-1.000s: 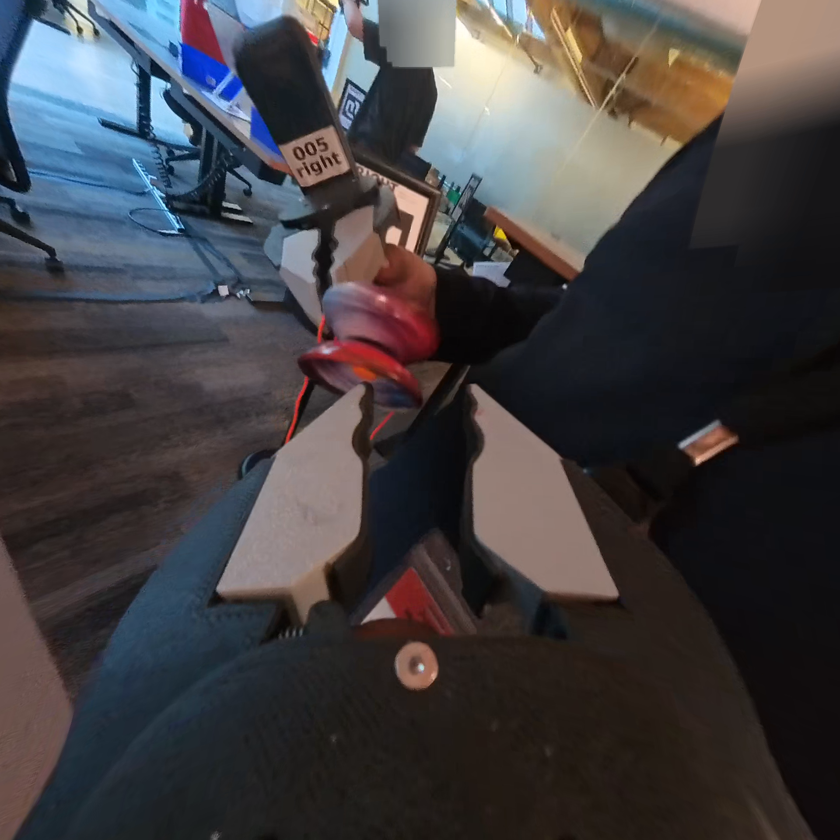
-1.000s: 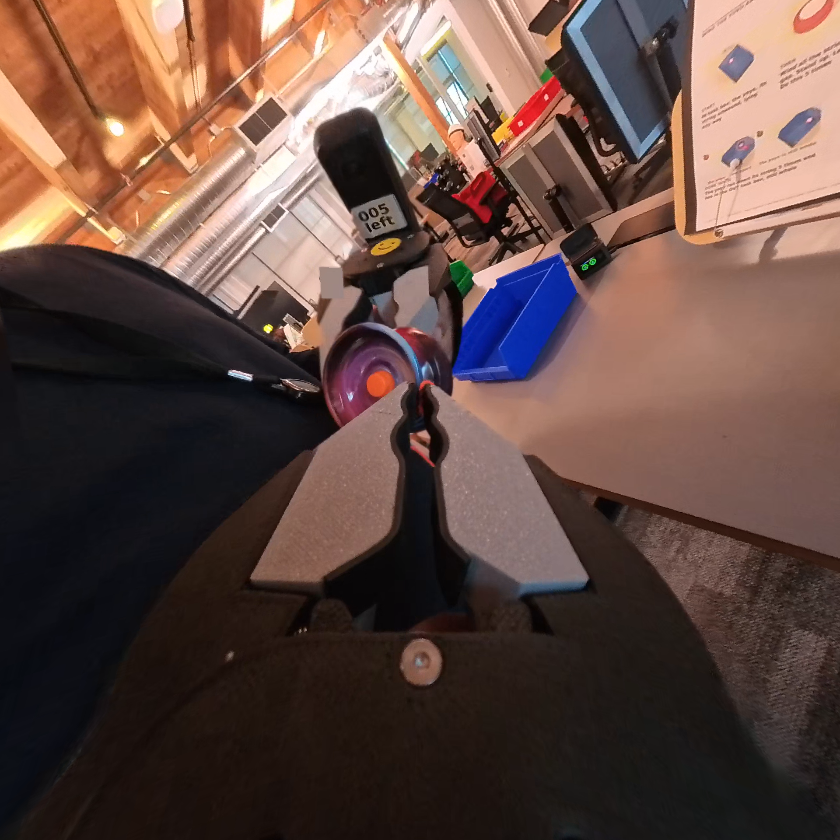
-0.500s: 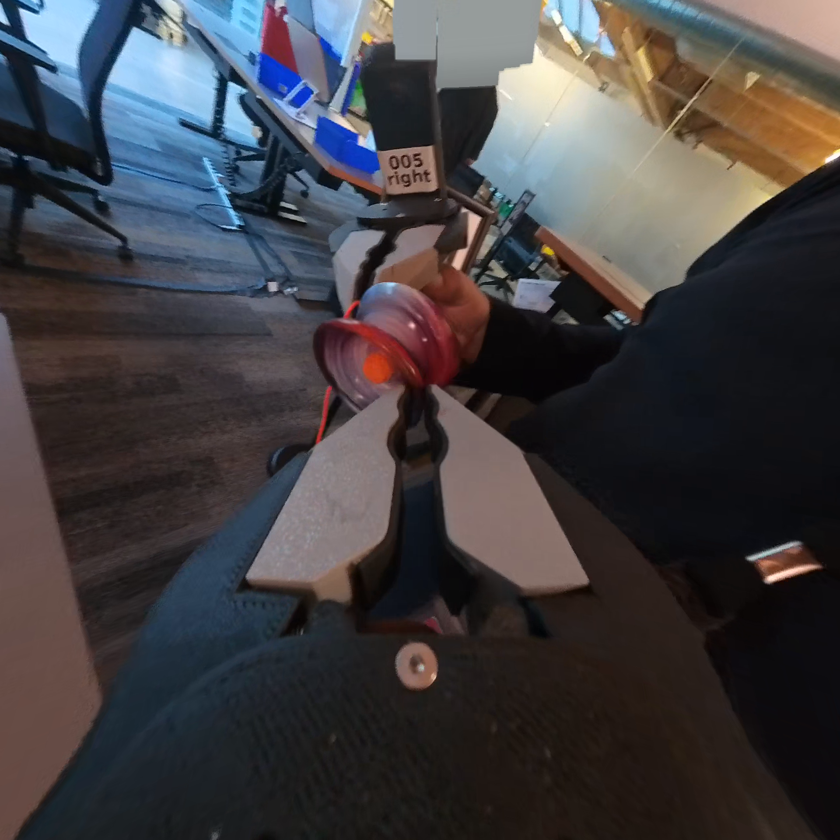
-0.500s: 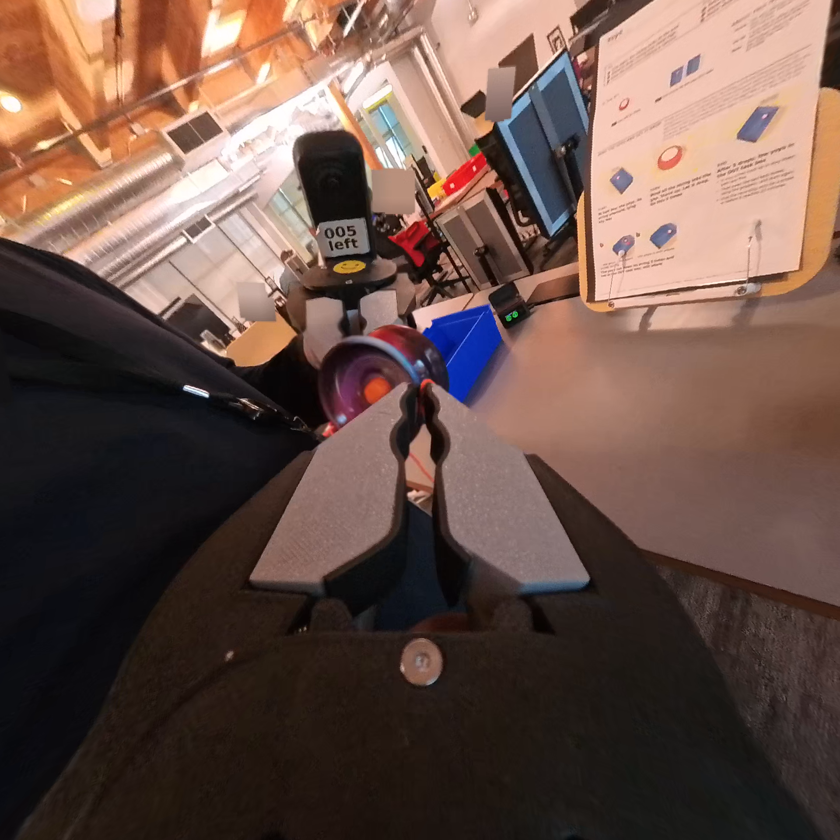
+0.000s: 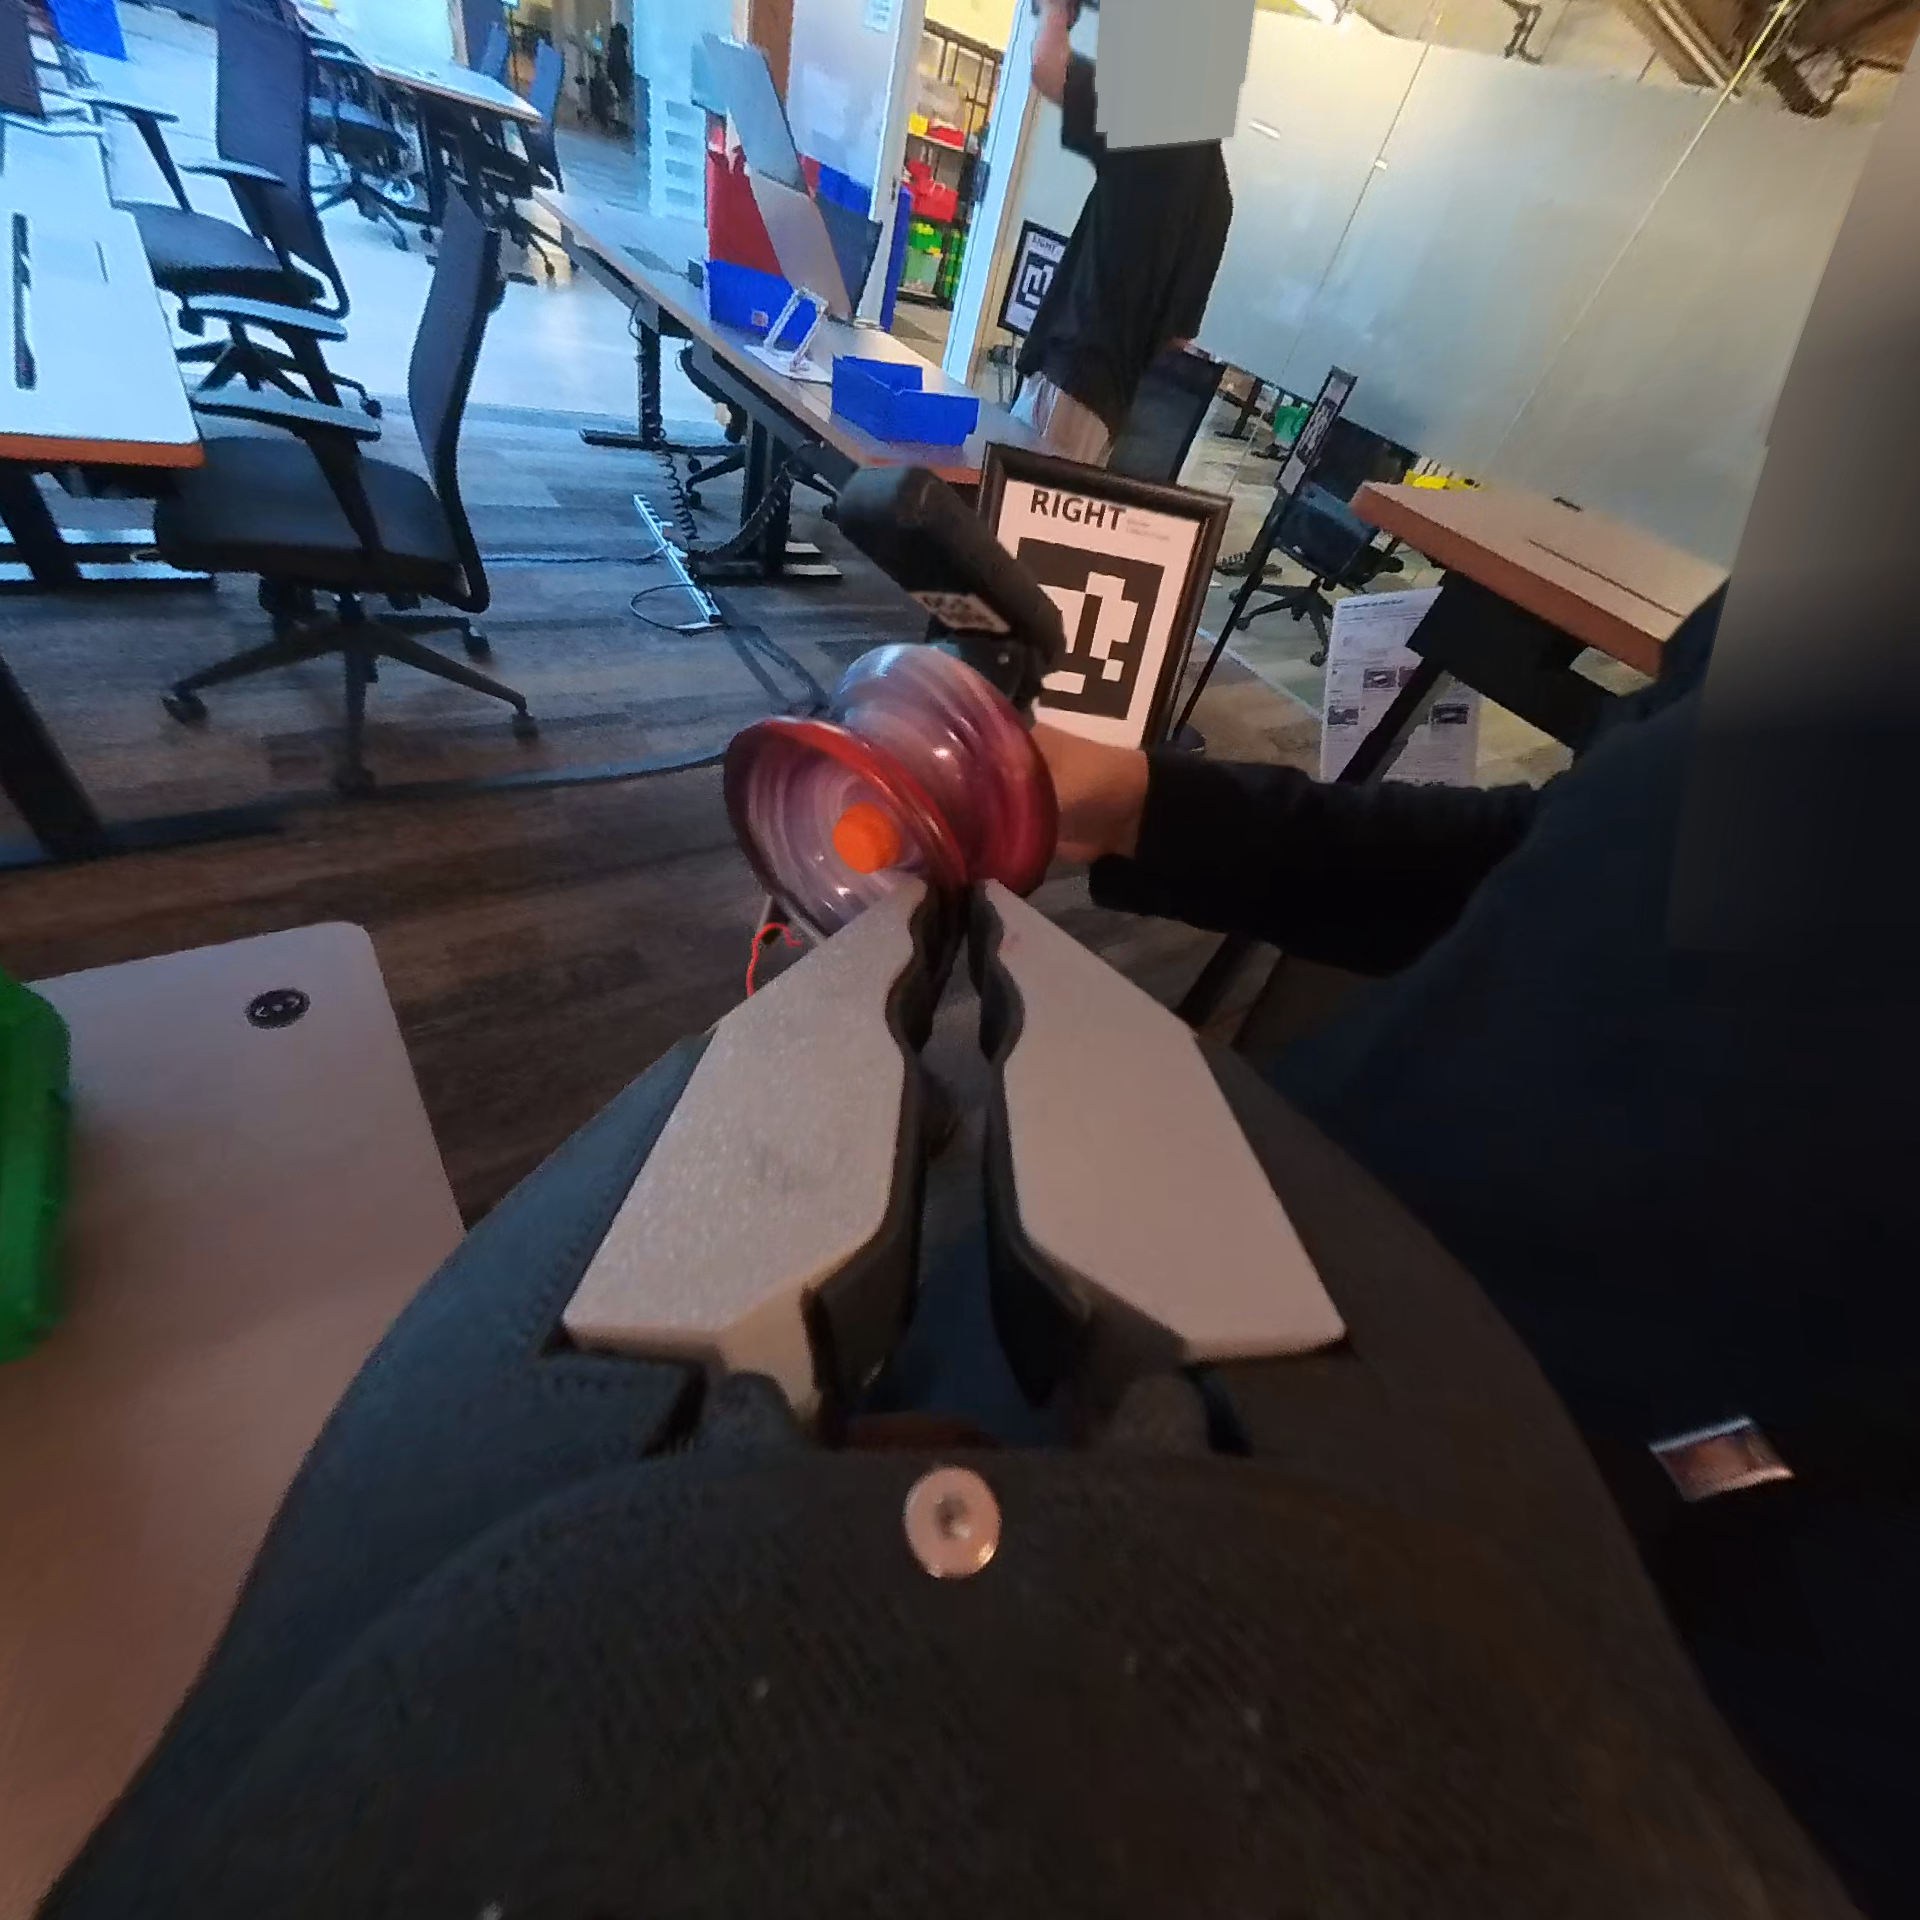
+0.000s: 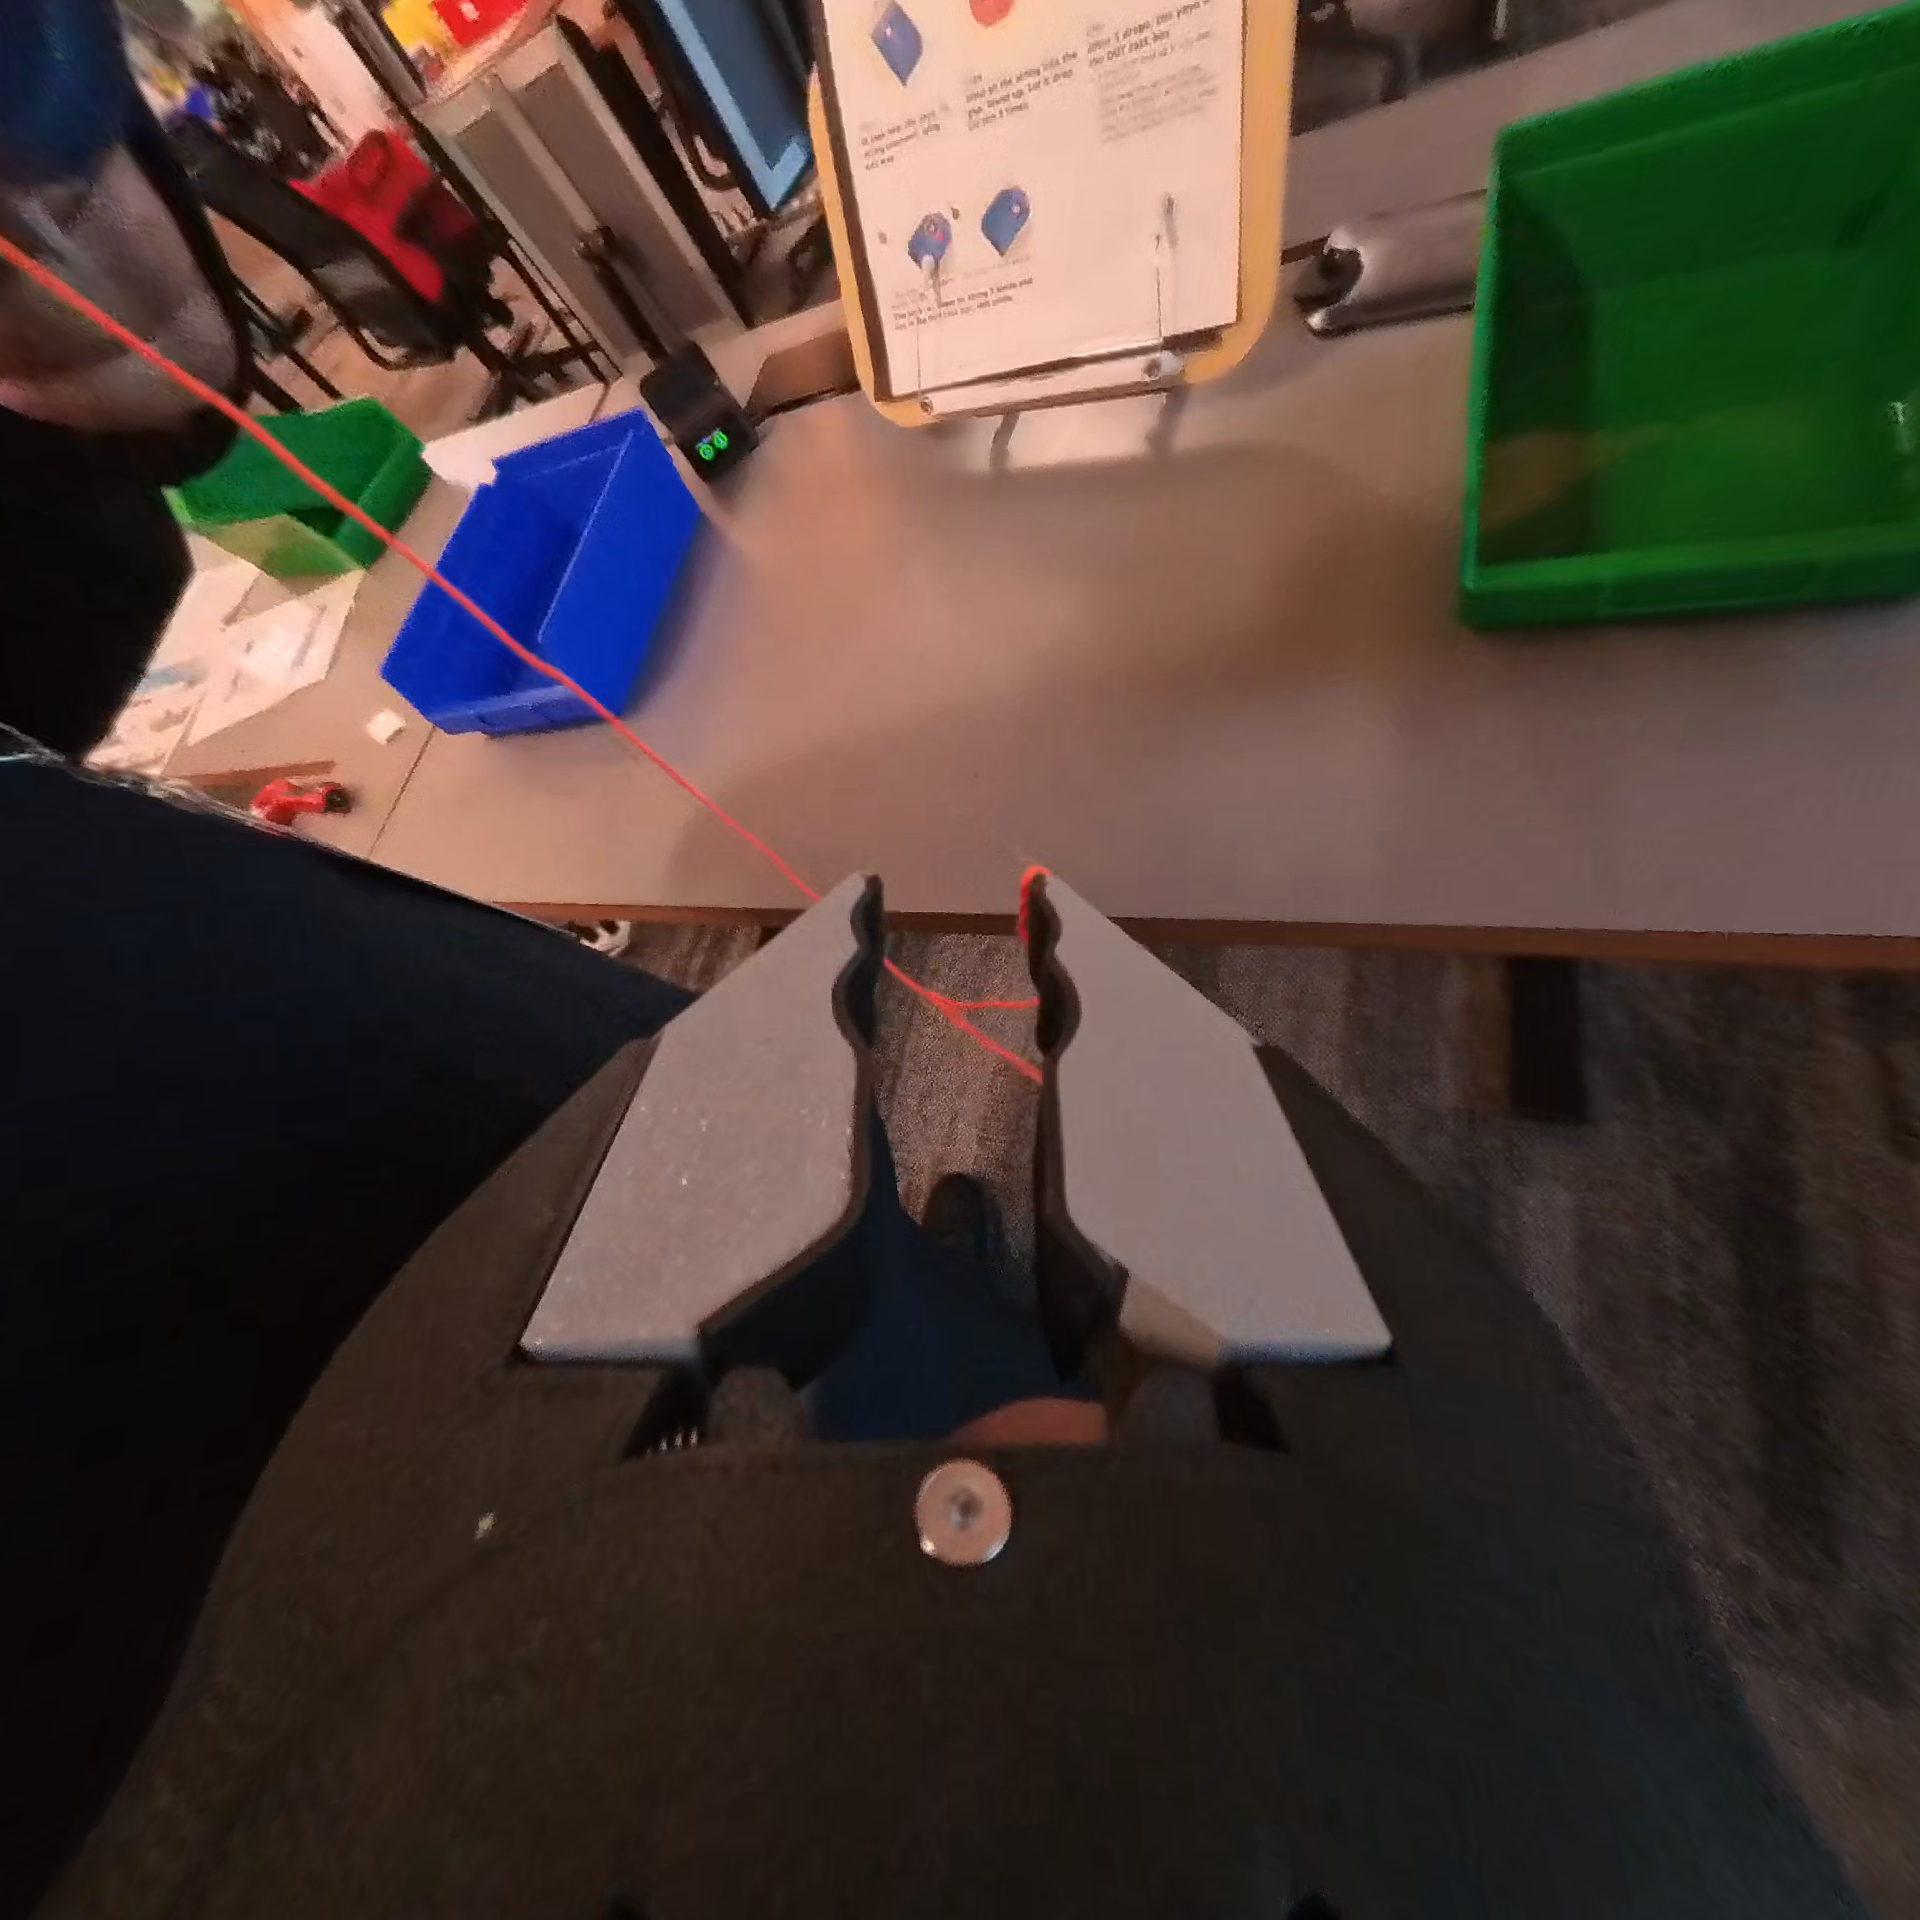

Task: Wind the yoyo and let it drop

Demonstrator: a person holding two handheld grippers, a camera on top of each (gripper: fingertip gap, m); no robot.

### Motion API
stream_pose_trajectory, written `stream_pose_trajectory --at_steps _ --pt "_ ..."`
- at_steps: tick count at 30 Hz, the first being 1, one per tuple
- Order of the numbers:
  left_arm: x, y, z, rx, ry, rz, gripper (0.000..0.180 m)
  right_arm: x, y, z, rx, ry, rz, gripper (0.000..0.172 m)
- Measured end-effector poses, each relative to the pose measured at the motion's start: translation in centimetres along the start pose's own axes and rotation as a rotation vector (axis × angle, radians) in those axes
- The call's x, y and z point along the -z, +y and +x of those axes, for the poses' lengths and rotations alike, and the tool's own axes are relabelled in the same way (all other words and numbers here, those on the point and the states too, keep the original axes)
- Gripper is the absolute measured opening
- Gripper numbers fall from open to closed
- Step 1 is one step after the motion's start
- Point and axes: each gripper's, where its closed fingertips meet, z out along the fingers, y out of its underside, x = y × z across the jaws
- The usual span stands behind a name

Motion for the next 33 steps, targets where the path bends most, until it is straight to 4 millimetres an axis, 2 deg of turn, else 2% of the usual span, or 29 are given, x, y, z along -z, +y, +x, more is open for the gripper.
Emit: stream_pose_trajectory --at_steps 4,7,14,16,21,27,33 --pt "-0.5 -0.3 0.3 -0.017 0.012 -0.01 0.001 0.2 -0.9 -2.3 0.027 -0.08 0.077 0.023" --pt "-1.2 0.0 0.0 0.001 0.004 -0.013 0.002 0.2 -2.3 -5.8 0.079 -0.195 0.149 0.025" --pt "-2.1 0.0 -0.4 0.105 0.019 0.015 0.002 -1.7 -5.3 -10.2 0.178 -0.231 0.252 0.018" --pt "-2.2 -0.1 0.0 0.121 0.039 0.019 0.002 -2.3 -5.6 -10.5 0.18 -0.234 0.245 0.018" --pt "-2.0 -0.1 0.2 0.107 0.026 0.012 0.002 -2.7 -5.9 -11.2 0.201 -0.27 0.249 0.0" --pt "-1.6 0.0 0.6 0.114 0.036 0.011 0.002 -2.2 -6.1 -11.3 0.178 -0.309 0.256 0.004" --pt "-1.6 0.0 0.5 0.118 0.036 0.01 0.002 -2.3 -6.2 -11.5 0.19 -0.318 0.253 0.001"
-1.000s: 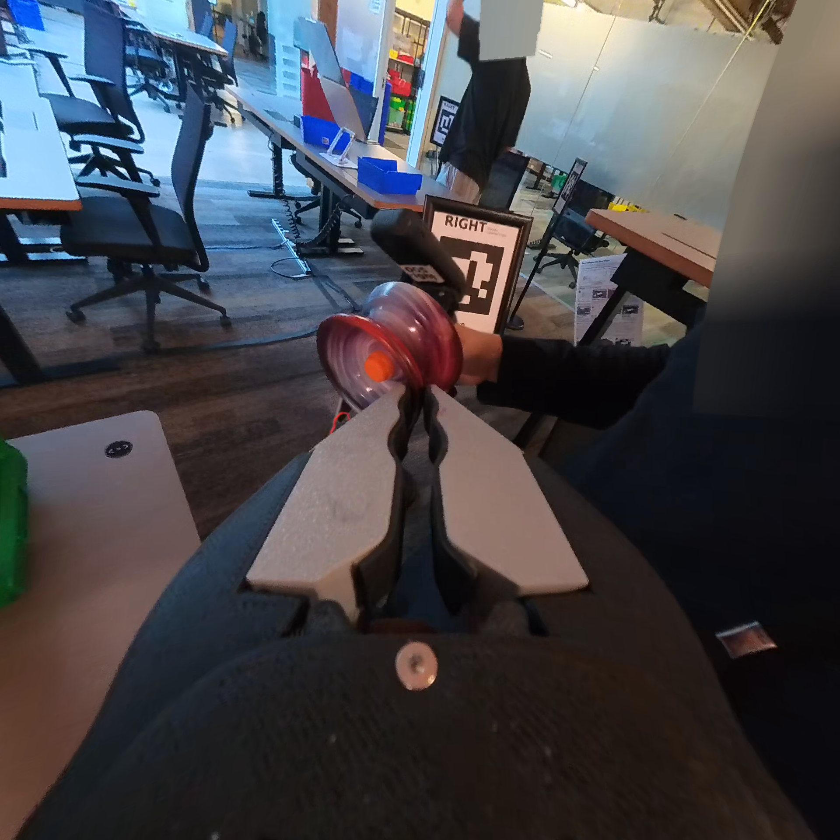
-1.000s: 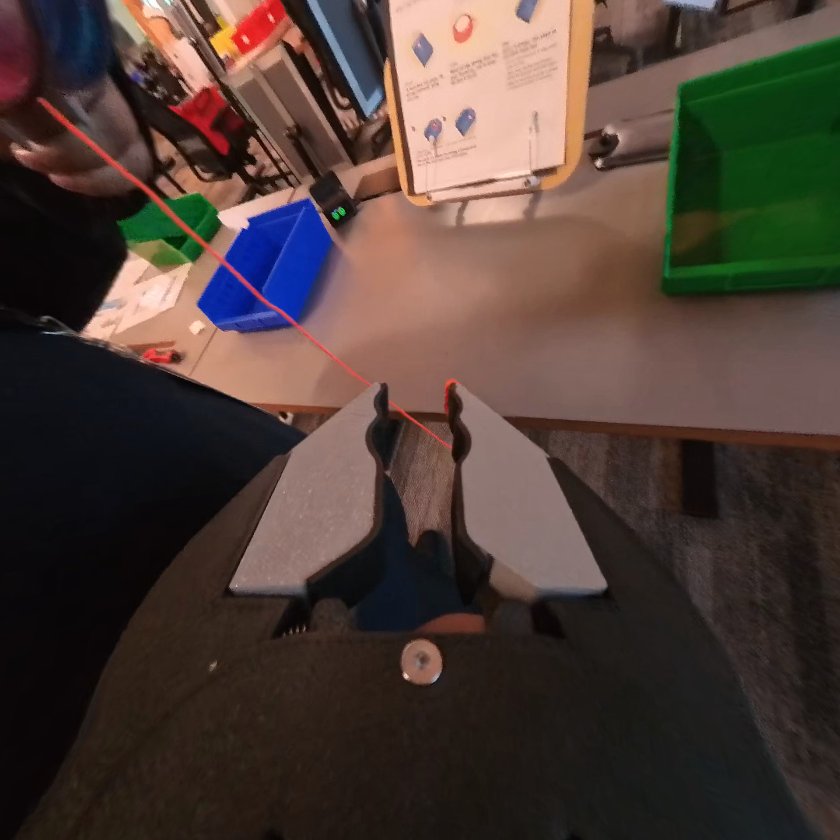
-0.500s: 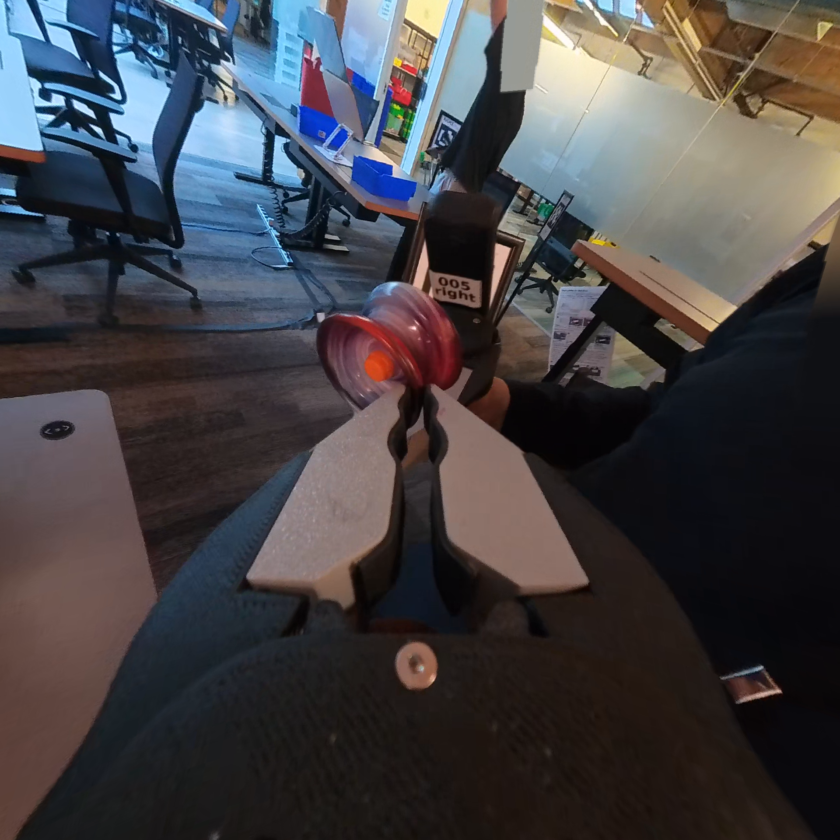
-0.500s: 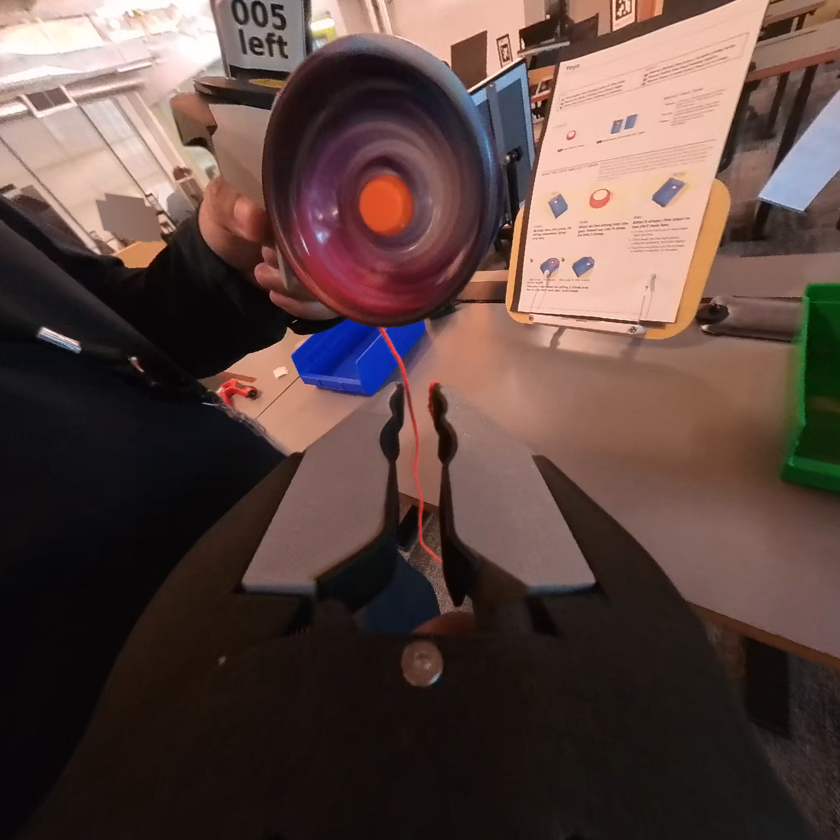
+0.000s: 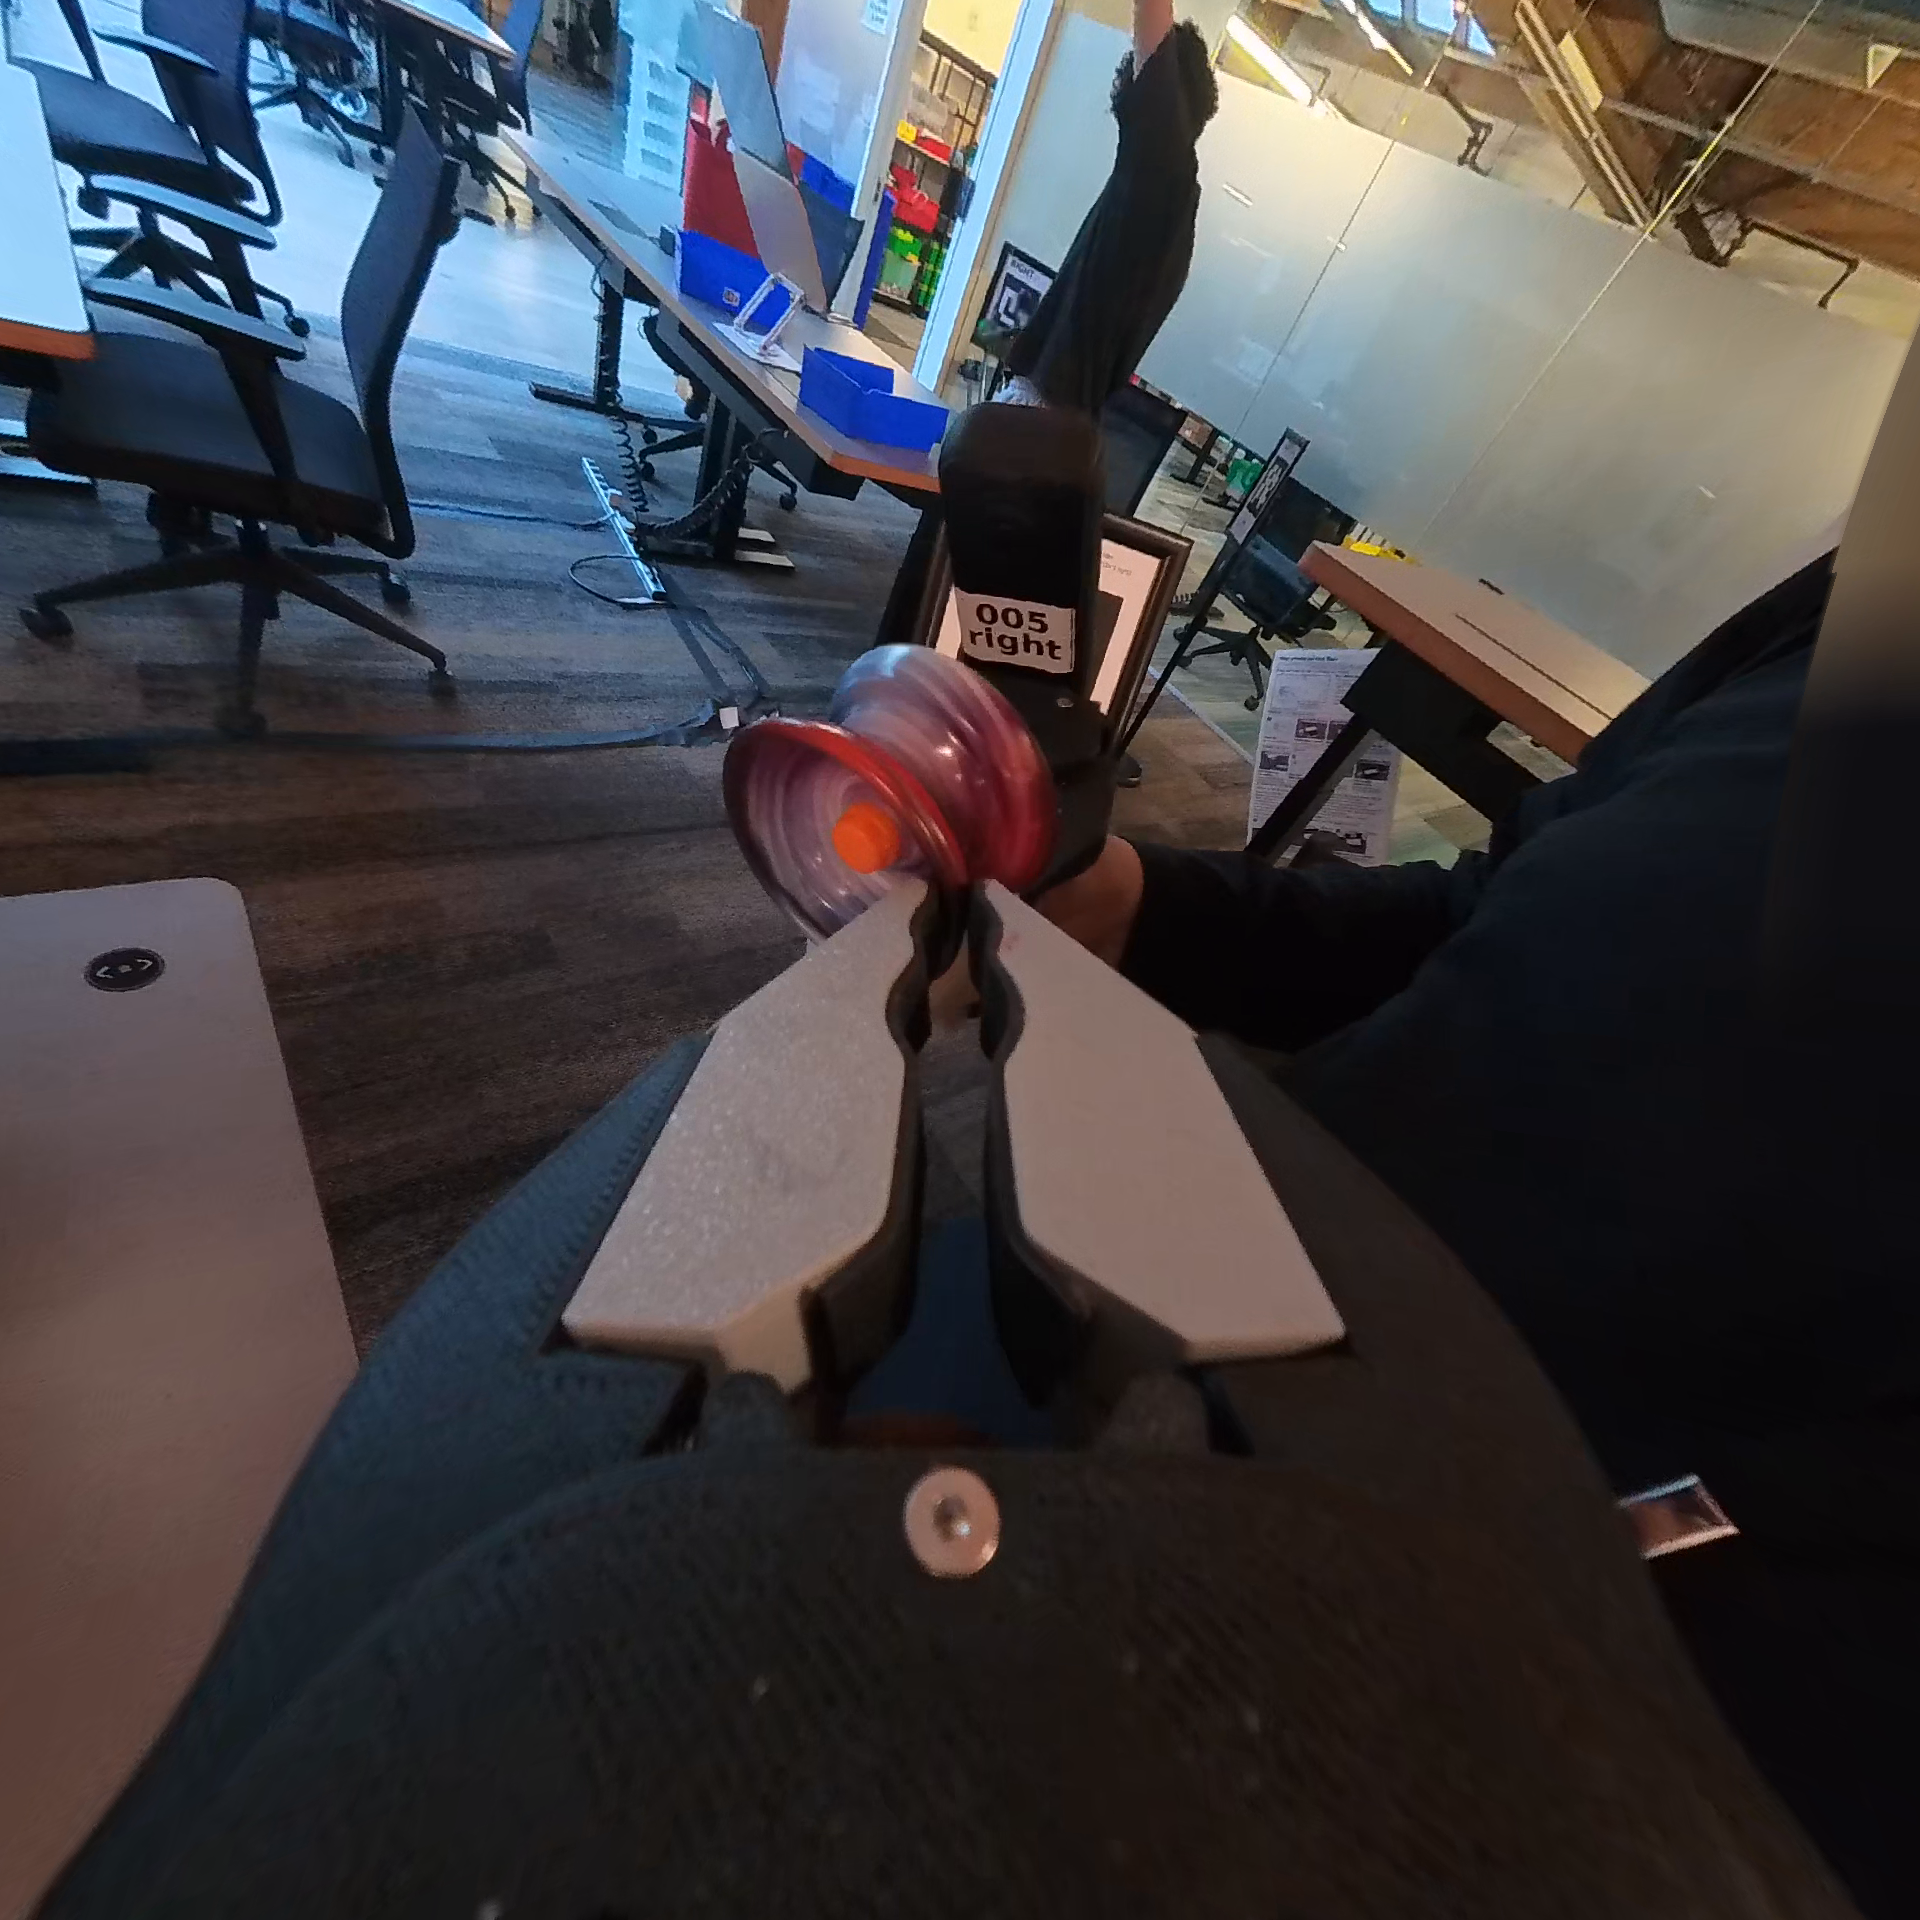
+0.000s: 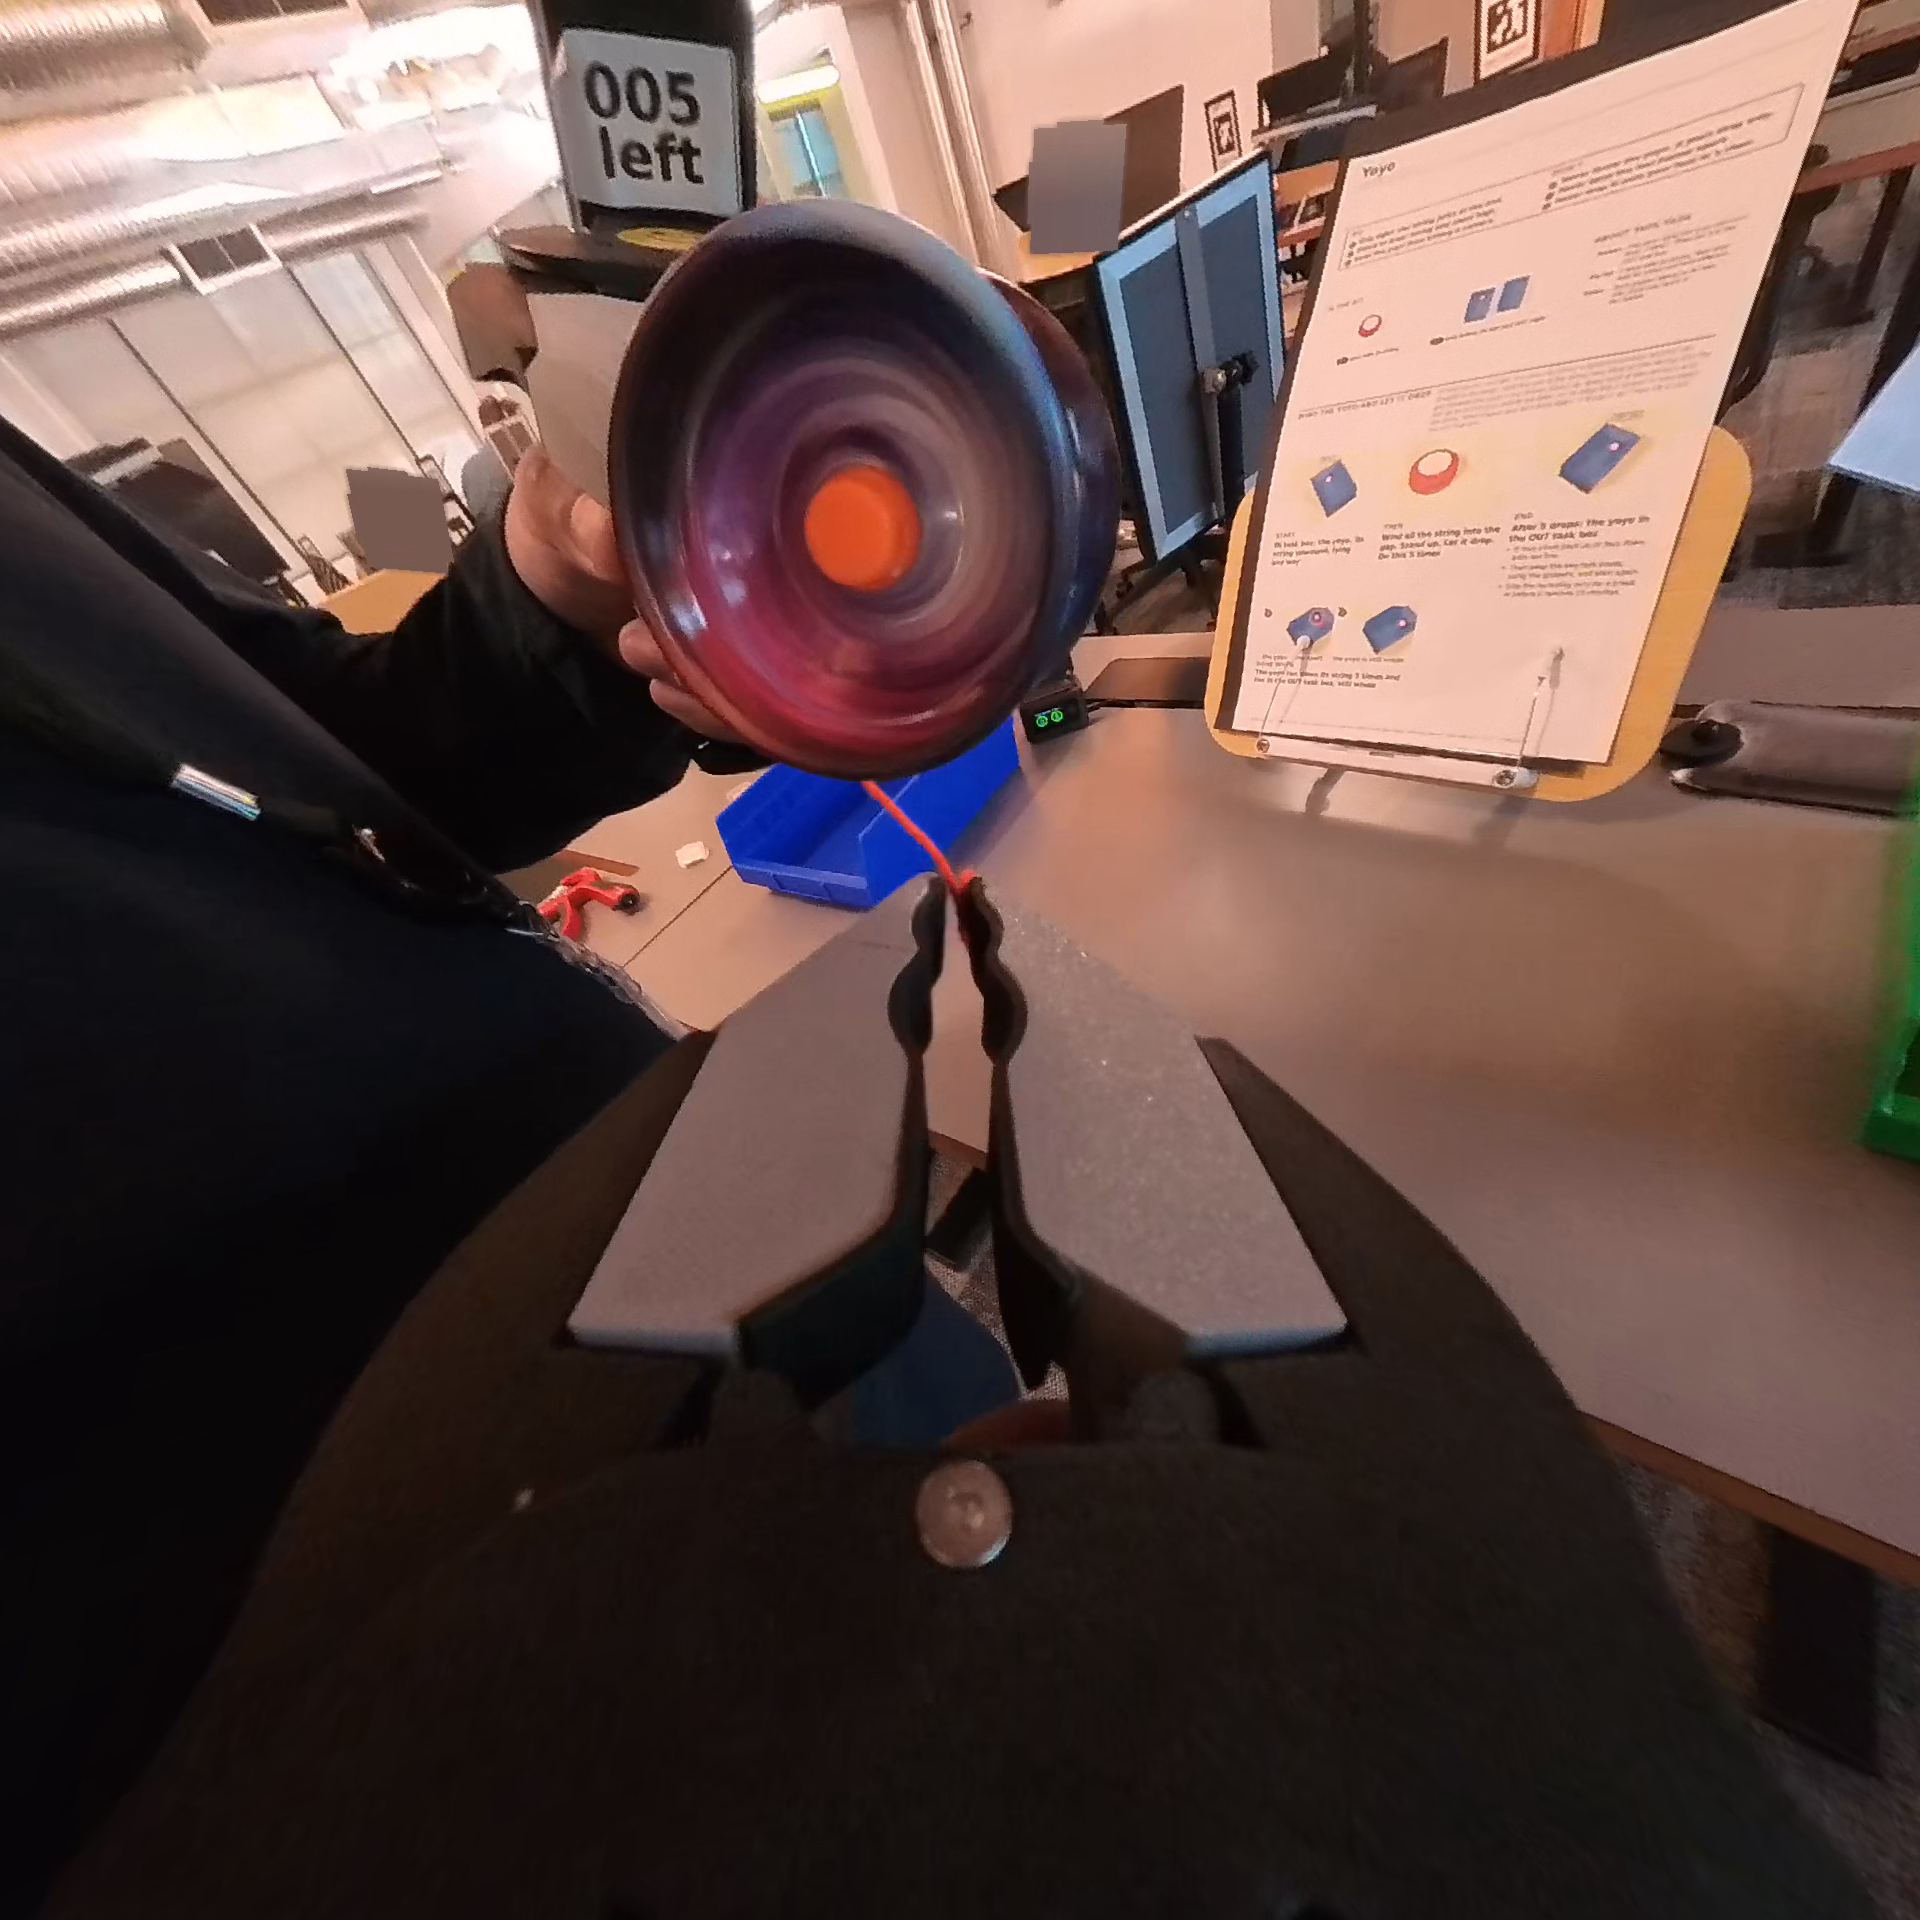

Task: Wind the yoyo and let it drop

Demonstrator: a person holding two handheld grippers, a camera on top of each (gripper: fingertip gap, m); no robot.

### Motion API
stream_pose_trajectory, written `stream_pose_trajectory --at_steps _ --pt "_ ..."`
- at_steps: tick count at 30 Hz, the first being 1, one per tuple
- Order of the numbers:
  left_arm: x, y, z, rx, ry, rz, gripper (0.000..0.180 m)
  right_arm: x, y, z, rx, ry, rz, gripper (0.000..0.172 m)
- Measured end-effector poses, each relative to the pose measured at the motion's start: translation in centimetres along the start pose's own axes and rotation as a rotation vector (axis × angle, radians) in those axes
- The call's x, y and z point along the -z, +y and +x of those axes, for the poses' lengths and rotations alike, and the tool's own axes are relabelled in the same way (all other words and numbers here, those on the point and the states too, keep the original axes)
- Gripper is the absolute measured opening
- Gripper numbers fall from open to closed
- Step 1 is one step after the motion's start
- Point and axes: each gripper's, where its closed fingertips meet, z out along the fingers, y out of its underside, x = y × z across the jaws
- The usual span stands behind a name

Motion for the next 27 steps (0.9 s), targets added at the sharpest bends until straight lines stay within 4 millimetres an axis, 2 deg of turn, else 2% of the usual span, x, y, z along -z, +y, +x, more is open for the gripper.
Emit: stream_pose_trajectory --at_steps 5,12,27 --pt "0.3 -0.3 0.1 0.011 0.02 0.011 0.002 0.5 0.0 -0.3 -0.031 -0.036 0.018 0.012" --pt "0.4 -0.5 0.9 0.042 0.092 0.005 0.001 1.5 -0.6 0.0 -0.055 -0.037 0.062 0.009" --pt "0.3 -0.3 0.7 0.077 0.099 0.008 0.001 1.1 -1.5 -1.6 -0.106 -0.154 0.127 0.002"
